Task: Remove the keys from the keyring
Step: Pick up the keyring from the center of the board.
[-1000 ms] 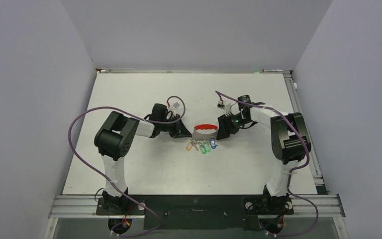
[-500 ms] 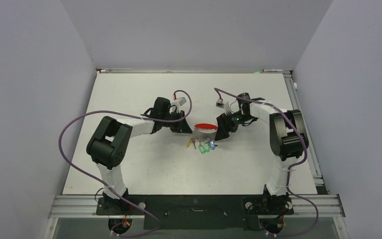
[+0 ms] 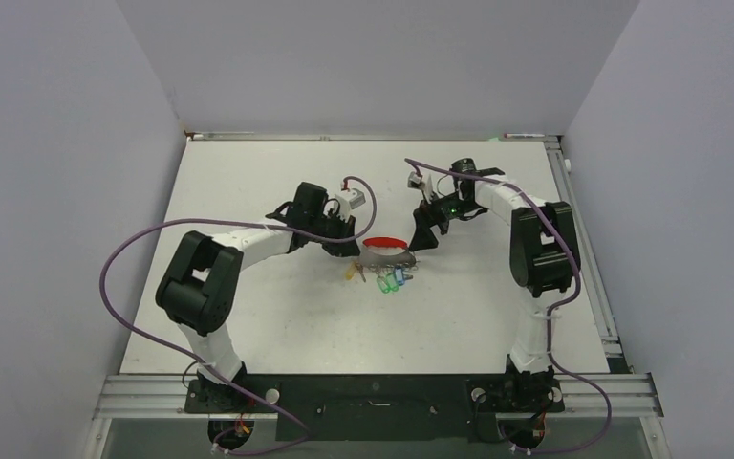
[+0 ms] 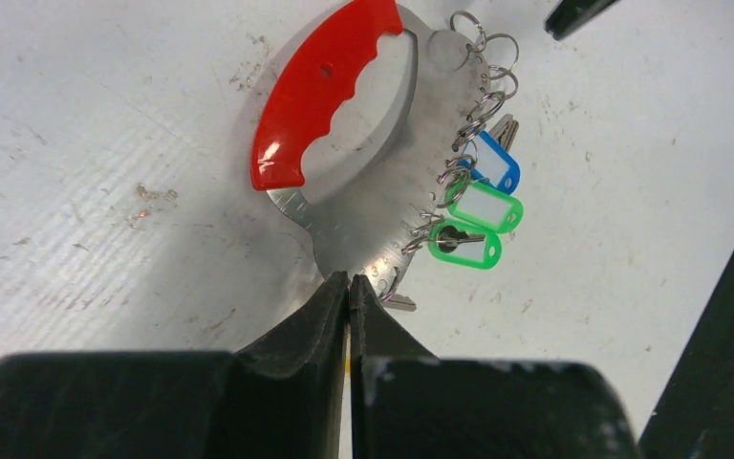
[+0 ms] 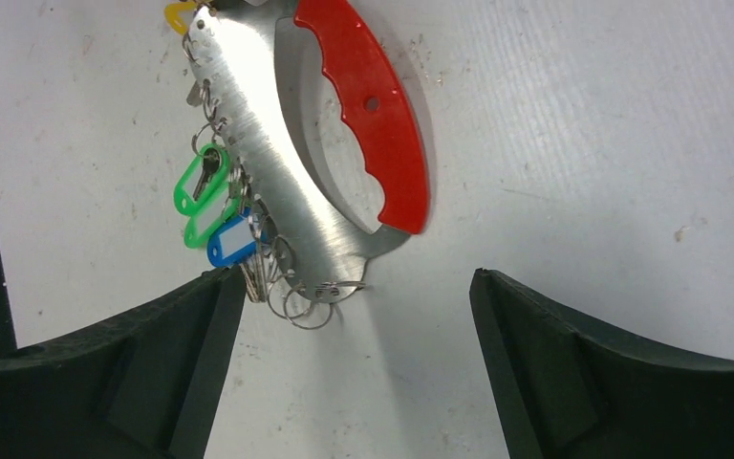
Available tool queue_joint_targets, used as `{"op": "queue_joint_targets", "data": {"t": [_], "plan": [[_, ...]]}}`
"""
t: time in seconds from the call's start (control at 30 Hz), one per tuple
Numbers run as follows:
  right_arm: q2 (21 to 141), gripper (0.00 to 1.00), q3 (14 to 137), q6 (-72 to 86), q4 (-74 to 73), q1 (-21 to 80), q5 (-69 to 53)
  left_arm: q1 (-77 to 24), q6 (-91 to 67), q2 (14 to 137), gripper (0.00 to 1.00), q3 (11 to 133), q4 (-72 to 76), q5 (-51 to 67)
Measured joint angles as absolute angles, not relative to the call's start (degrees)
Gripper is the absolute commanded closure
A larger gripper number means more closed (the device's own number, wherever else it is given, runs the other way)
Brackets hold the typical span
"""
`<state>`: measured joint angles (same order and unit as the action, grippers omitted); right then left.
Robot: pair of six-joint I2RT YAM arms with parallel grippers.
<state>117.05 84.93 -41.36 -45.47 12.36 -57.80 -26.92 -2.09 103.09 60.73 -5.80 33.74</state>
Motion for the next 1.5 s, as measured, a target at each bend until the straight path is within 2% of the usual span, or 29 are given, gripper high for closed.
{"op": "queue_joint_targets", "data": {"t": [0.17, 0.6, 0.97, 1.2, 1.5], "plan": [[118.8, 0.20, 85.9, -40.1, -41.5, 13.4, -57.9, -27.0, 3.4, 99.0, 1.00, 58.8, -5.2, 32.8], [124.6, 0.36, 88.6, -36.9, -32.6, 21.3, -57.8, -27.7, 10.5, 96.4, 1.00, 57.8, -3.7, 31.5], [125.3, 0.46, 88.3, -38.1, -28.4, 21.7, -56.5, -27.7, 11.3, 95.4, 1.00, 57.1, -3.6, 31.7], [126.6, 0.47, 90.1, -39.7, -30.1, 21.3, -57.5, -27.4, 11.1, 95.3, 1.00, 56.5, -2.9, 31.9], [125.9, 0.70, 89.6, -42.0, -28.2, 24.3, -52.6, -25.4, 5.5, 95.3, 1.00, 56.5, -1.2, 35.0]]}}
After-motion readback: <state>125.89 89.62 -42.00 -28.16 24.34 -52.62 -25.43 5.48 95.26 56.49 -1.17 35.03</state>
